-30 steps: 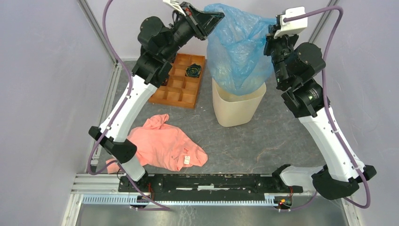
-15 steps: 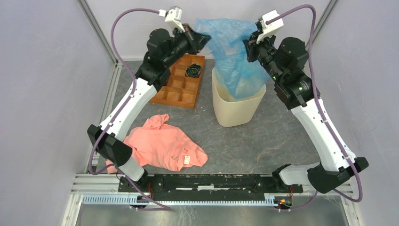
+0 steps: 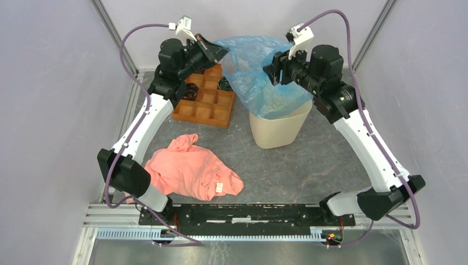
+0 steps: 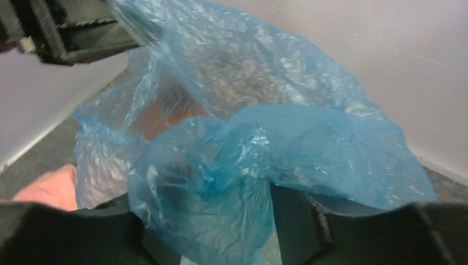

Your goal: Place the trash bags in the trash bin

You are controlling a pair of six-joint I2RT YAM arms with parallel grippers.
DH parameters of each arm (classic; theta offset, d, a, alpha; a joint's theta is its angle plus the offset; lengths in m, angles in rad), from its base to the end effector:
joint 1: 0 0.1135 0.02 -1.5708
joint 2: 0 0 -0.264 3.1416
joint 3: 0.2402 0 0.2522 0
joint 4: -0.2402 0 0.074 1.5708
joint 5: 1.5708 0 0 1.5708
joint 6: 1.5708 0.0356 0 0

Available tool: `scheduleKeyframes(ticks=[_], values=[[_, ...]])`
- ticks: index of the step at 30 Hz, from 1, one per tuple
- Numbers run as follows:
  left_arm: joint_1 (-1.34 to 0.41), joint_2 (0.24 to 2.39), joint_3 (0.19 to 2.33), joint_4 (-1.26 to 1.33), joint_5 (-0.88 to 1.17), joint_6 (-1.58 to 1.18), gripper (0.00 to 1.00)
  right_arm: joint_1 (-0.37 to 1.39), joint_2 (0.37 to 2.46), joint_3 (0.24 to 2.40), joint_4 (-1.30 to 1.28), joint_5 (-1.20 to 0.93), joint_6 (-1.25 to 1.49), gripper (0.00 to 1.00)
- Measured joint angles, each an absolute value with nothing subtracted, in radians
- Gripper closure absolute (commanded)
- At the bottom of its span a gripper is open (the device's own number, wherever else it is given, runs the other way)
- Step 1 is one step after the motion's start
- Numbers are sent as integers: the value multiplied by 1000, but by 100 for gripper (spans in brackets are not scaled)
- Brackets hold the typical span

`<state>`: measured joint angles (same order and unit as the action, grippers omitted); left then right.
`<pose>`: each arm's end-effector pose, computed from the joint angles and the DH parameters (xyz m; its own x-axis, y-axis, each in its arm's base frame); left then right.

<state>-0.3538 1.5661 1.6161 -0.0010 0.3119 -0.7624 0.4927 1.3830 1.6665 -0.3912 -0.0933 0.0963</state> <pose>0.3416 -0.1378 0.4549 -0.3931 -0.5555 -0.7327 0.4781 0.5571 -0.6790 0.2609 0.1438 0.4872 -0.1474 0.0295 -0.9886 -0.5409 0.8344 0.1056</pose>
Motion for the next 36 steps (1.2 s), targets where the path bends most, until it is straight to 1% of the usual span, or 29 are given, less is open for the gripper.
scheduleKeyframes(ticks=[2, 6, 9, 11, 14, 18, 21, 24, 26, 28, 29, 33, 36], values=[[-354, 1571, 1614, -2, 324, -770, 98, 493, 1370, 1665, -420, -111, 74, 24], [-348, 1572, 1612, -7, 326, -778, 98, 493, 1279, 1646, -451, -112, 37, 11], [-341, 1572, 1607, -16, 322, -778, 98, 495, 1159, 1620, -462, -54, 4, 10], [-337, 1571, 1595, -20, 320, -778, 98, 496, 1083, 1620, -461, 53, -12, 10], [-332, 1571, 1577, -33, 319, -778, 98, 495, 1024, 1630, -450, 241, -43, 10], [-324, 1571, 1567, -51, 318, -778, 98, 480, 1041, 1628, -381, 435, -83, 11], [-320, 1569, 1563, -57, 316, -778, 98, 436, 1139, 1642, -350, 505, -105, 10], [-317, 1562, 1561, -57, 319, -778, 98, 397, 1332, 1759, -381, 464, -112, 13], [-316, 1556, 1558, -54, 327, -778, 98, 390, 1453, 1826, -397, 392, -107, 18], [-315, 1549, 1552, -48, 343, -778, 98, 390, 1537, 1835, -421, 302, -96, 23], [-315, 1543, 1544, -41, 350, -779, 98, 391, 1566, 1821, -436, 251, -85, 24], [-315, 1524, 1497, 5, 385, -789, 98, 393, 1579, 1656, -438, 112, -46, 37], [-316, 1523, 1478, 34, 425, -809, 98, 393, 1584, 1552, -450, 49, -19, 39]])
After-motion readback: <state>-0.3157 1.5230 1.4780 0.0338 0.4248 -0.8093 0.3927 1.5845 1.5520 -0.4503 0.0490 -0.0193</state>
